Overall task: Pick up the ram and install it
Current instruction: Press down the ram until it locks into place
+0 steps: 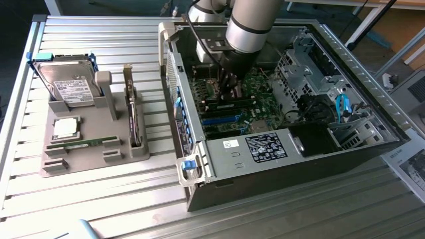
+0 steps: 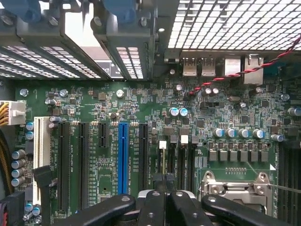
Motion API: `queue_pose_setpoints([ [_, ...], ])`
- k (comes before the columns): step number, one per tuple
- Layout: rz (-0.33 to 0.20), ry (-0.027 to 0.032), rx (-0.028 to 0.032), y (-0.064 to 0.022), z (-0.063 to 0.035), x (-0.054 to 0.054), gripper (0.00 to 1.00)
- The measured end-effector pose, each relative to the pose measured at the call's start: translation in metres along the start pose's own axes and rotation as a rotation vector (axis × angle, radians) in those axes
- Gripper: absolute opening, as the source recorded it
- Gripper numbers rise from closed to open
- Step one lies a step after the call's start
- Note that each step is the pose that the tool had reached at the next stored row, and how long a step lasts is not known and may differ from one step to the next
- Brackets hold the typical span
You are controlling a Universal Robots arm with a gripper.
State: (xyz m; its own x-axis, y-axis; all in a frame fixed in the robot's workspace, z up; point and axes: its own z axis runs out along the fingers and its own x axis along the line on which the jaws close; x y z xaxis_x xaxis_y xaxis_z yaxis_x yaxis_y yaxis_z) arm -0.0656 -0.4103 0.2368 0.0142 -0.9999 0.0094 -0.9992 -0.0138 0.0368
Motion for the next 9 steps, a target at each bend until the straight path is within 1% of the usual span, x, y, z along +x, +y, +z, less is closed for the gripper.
queue_pose_setpoints([
  [1, 0.0, 0.0004, 0.0, 0.0003, -0.0068, 0.0, 0.11],
  [4, 0.0, 0.0016, -0.0001, 0.0007, -0.0192, 0.0, 0.11],
  [5, 0.0, 0.0022, -0.0001, 0.001, -0.0264, 0.0, 0.11],
  [8, 0.0, 0.0033, -0.0002, 0.0015, -0.0398, 0.0, 0.11],
  [9, 0.0, 0.0032, -0.0001, 0.0018, -0.046, 0.0, 0.11],
])
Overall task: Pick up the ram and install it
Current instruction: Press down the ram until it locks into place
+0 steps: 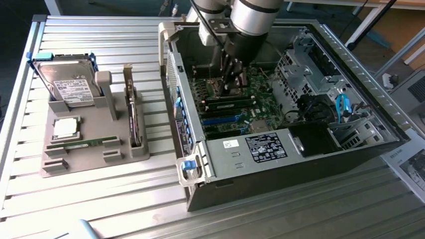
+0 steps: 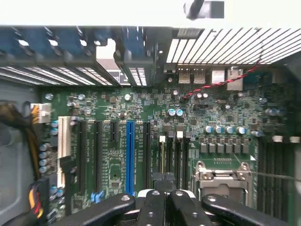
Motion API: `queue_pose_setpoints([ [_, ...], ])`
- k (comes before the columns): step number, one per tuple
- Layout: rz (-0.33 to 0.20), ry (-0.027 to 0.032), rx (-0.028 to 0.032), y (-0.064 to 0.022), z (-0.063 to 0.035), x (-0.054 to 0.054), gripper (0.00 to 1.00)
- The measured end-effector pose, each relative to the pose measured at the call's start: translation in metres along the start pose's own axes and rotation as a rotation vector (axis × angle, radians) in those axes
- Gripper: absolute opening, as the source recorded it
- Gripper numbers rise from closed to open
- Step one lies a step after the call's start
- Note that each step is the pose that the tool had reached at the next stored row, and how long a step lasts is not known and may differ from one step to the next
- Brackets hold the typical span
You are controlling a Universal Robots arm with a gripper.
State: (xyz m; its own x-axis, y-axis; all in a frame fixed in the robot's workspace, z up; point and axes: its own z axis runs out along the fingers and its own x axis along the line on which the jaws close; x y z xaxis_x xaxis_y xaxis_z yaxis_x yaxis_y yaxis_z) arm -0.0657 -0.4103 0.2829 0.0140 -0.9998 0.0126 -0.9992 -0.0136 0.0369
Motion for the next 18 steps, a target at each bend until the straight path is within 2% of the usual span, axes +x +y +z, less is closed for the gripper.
queue_pose_setpoints([
  [1, 0.0, 0.0, 0.0001, 0.0004, -0.0101, 0.0, 0.11],
  [5, 0.0, 0.0002, -0.0001, -0.0002, -0.0125, 0.0, 0.11],
  [6, 0.0, 0.0002, 0.0, -0.0048, -0.0126, 0.0, 0.11],
  [8, 0.0, 0.0002, -0.0001, -0.023, -0.0131, 0.001, 0.11],
  [11, 0.0, 0.0001, -0.0001, -0.0388, -0.0136, 0.001, 0.11],
  [13, 0.0, 0.0002, -0.0002, -0.0466, -0.0138, 0.001, 0.11],
  [17, 0.0, 0.0001, -0.0002, -0.0568, -0.0141, 0.001, 0.11],
  [18, 0.0, 0.0001, -0.0001, -0.057, -0.0141, 0.001, 0.11],
])
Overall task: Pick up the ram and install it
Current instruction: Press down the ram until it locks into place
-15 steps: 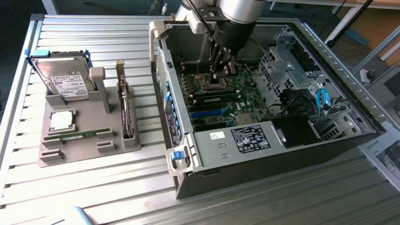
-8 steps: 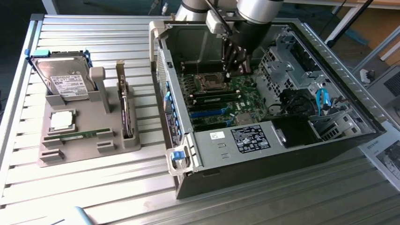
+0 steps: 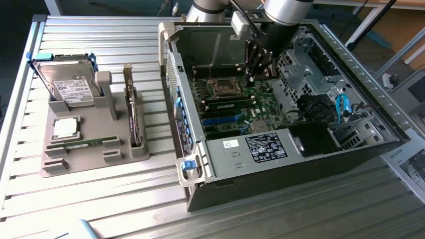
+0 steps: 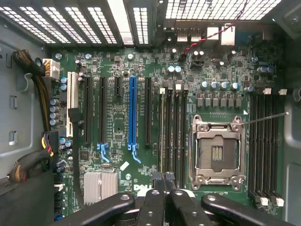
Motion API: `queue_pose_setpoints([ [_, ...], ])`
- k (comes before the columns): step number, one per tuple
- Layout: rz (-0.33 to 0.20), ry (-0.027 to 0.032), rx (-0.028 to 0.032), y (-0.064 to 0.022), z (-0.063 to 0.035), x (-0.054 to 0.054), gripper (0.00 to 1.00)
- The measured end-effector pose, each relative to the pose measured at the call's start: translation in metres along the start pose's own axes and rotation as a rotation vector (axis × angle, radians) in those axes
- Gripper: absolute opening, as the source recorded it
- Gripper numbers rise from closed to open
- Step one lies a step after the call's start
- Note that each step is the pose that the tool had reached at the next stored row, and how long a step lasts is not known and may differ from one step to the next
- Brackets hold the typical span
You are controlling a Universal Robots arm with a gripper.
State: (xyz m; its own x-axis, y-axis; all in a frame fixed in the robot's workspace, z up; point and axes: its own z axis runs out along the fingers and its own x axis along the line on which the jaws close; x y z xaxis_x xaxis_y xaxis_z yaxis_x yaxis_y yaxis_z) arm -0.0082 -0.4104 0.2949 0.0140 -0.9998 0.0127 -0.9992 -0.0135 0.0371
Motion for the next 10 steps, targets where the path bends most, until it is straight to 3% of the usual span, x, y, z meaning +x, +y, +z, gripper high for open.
queue_pose_setpoints([
  [10, 0.0, 0.0, 0.0, -0.0005, 0.0, 0.0, 0.11],
])
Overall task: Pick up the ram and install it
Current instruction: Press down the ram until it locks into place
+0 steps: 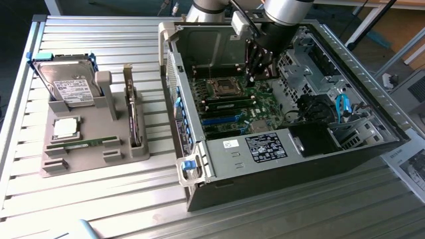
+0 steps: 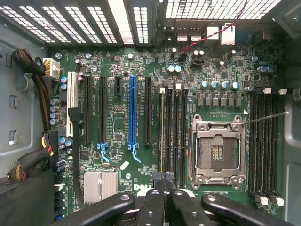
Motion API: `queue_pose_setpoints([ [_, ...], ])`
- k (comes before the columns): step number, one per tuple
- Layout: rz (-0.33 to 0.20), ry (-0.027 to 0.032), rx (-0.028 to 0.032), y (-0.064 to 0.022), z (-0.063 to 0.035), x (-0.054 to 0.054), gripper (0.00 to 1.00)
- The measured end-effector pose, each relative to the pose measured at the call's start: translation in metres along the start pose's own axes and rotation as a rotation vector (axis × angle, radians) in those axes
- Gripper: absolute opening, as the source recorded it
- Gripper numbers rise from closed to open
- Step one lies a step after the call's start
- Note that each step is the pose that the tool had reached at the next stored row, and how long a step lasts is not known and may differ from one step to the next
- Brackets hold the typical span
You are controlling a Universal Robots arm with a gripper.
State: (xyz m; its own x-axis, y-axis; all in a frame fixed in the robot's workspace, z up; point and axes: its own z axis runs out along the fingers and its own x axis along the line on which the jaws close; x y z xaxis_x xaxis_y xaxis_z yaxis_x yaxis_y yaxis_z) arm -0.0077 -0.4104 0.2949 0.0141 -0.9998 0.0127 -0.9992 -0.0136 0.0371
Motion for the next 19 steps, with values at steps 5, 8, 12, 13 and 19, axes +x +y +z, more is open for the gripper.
queue_pose_setpoints([
  [5, 0.0, 0.0, 0.0, 0.0, 0.0, 0.0, 0.11],
  [8, 0.052, -0.0019, -0.0007, 0.0, 0.0001, 0.0, 0.11],
  [12, 0.204, -0.0075, -0.0026, 0.0, 0.0003, 0.0, 0.11],
  [13, 0.258, -0.0095, -0.0033, 0.0, 0.0003, 0.0, 0.11],
  [19, 0.416, -0.0155, -0.0053, 0.0, 0.0003, 0.0, 0.11],
])
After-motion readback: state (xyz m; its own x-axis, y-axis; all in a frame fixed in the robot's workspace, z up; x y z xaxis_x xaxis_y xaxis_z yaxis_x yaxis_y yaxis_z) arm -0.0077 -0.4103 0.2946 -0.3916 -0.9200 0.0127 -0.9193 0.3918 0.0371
